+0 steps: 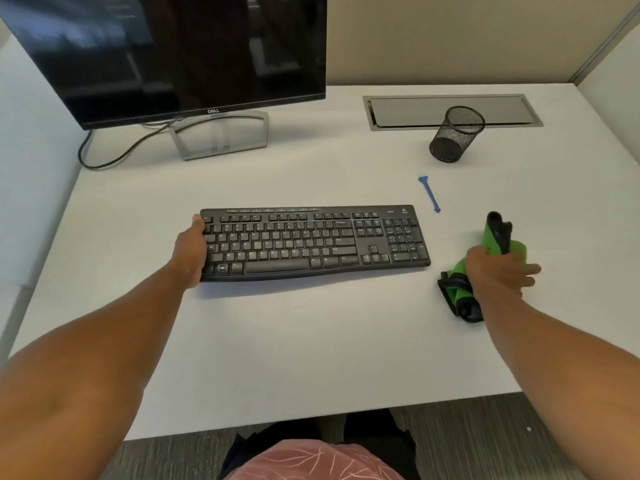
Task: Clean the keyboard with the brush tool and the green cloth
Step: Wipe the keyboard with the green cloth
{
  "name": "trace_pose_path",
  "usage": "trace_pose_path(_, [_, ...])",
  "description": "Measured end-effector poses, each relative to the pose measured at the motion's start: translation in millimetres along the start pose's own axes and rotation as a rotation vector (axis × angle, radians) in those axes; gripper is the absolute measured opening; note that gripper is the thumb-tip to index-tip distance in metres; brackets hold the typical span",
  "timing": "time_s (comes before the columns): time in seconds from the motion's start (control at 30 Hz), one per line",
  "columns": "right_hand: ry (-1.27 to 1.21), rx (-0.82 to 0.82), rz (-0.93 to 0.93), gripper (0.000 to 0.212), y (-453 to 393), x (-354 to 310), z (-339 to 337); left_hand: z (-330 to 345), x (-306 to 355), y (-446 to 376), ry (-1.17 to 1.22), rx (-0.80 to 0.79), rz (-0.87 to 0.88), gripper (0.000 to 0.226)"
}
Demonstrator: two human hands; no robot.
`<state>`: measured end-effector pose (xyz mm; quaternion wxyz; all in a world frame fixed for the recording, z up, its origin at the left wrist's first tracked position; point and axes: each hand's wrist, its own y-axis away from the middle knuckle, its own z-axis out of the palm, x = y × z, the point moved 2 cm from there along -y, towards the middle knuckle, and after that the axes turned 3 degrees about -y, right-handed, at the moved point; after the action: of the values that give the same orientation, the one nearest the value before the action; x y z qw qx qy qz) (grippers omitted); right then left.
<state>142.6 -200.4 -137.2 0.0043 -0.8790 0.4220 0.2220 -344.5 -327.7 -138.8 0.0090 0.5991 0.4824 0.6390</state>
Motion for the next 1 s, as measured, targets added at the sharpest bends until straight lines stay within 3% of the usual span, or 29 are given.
trace_pose_path(0.13, [0.052,0.000,-0.289,0.055,29,-6,24,4,2,-1,0.022,0.006,-0.008,0.042])
trace_pose_path(0.37, [-0.041,-0.045,-0.593,0.055,57,-17,44,-16,30,-2,0.025,0.068,0.021,0.038])
trace_pose_path(0.5, [-0.257,-0.070,-0.508,0.050,73,-21,47,-16,45,0,0.028,0.060,0.031,0.040])
trace_pose_path(0.63, [-0.208,-0.023,-0.558,0.049,93,-26,55,-12,57,7,0.034,0.069,0.042,0.038])
trace_pose_path(0.77, [-0.126,-0.041,-0.778,0.042,121,-37,66,-2,66,15,0.069,0.067,0.044,0.036])
trace_pose_path(0.9, [-0.117,-0.213,-1.154,0.038,154,-53,84,10,78,21,0.074,0.065,0.049,0.037])
trace_pose_path(1.0, [-0.199,-0.046,-1.224,0.028,147,-71,78,21,84,26,0.058,0.057,0.054,0.037])
